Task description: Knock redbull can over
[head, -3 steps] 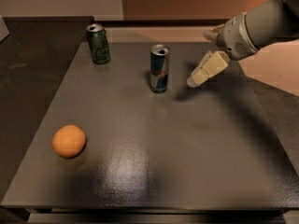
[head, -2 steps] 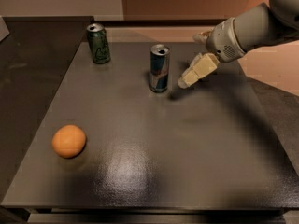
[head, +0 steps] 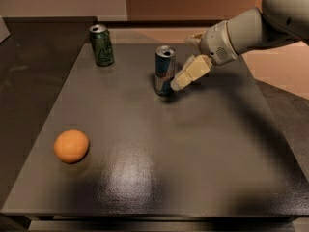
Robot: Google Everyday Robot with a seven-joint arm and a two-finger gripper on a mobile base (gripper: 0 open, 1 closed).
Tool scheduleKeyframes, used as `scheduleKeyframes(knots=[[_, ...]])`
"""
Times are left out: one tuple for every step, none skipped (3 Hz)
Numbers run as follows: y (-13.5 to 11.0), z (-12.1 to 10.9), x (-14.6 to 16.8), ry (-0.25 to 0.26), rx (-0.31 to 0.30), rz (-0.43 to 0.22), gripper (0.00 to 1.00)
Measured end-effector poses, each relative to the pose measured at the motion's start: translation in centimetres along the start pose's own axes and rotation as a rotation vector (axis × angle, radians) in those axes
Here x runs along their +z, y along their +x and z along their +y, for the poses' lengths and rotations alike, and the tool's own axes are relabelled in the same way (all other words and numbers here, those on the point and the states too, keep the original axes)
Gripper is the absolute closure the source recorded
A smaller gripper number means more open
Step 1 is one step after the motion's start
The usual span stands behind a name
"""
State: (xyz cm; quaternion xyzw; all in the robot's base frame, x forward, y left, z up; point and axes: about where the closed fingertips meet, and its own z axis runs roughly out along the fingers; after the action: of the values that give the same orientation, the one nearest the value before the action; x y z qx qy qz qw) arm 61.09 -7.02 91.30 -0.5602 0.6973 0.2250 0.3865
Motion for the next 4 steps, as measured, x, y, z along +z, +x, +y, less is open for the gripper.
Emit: scheduleKeyframes(knots=[[-1.1, 0.5, 1.1, -0.031, -0.007, -0.030, 0.00], [-1.8, 1.2, 2.3, -0.068, -0.008, -0.047, 0.19], [-2.0, 1.6, 3.0, -0.092, 0.000, -0.059, 0.42], [-2.3, 1.8, 2.9, -0.098, 0.011, -0.081, 0.65]])
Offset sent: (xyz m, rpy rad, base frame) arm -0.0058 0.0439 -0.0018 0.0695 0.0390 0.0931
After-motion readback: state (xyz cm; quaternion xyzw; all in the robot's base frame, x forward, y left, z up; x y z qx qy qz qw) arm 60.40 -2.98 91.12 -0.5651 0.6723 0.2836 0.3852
